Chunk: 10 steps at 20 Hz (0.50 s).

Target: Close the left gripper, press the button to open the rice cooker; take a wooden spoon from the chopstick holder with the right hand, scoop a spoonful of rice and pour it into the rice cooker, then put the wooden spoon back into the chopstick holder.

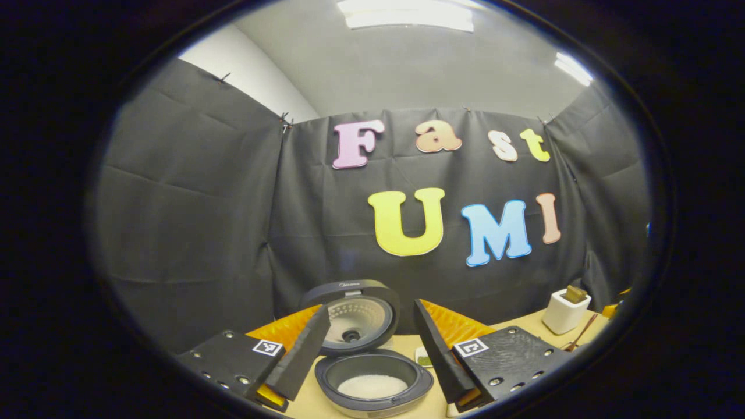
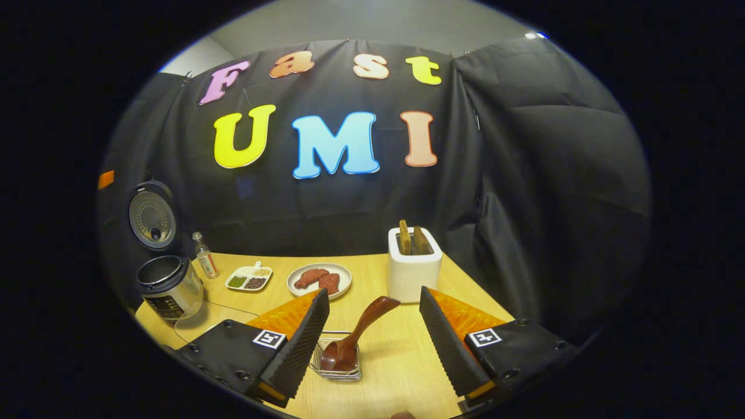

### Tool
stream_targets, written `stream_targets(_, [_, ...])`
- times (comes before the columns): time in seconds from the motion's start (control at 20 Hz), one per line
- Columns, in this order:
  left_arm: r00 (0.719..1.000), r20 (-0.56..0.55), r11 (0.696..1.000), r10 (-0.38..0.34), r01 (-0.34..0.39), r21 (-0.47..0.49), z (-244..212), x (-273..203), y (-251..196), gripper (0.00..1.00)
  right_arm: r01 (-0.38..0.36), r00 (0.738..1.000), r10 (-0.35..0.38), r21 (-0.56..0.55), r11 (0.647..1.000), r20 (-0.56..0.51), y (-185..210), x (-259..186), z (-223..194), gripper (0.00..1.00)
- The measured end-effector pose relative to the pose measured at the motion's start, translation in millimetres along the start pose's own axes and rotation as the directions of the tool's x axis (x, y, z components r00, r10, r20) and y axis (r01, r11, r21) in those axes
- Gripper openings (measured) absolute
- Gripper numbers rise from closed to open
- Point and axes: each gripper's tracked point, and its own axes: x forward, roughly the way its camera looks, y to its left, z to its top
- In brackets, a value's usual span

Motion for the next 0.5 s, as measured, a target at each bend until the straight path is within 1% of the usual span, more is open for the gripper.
stream_targets(0.2, [1.000,0.003,1.000,0.016,-0.016,-0.009,5.7,53.8,11.2,0.86,0.039,0.996,-0.037,-0.017,0.999,0.079,0.0,-16.4,27.3,0.98])
stream_targets(0.25, [1.000,0.002,1.000,0.021,-0.021,-0.017,6.6,68.5,15.6,0.90,0.052,0.994,-0.050,-0.021,0.998,0.100,-0.6,-18.0,31.6,0.98])
stream_targets(0.3, [1.000,0.004,0.999,0.027,-0.027,-0.023,6.6,84.4,20.5,0.86,0.070,0.991,-0.067,-0.024,0.997,0.112,-1.1,-19.7,32.0,0.98])
stream_targets(0.45, [0.999,-0.001,0.999,0.040,-0.040,-0.016,1.9,129.1,34.5,0.86,0.094,0.991,-0.091,-0.022,0.995,0.098,2.9,-18.4,22.5,0.98])
stream_targets(0.5, [0.999,-0.009,0.999,0.040,-0.040,-0.014,-2.3,144.8,37.6,0.90,0.102,0.991,-0.099,-0.023,0.995,0.091,3.5,-17.3,19.3,0.98])
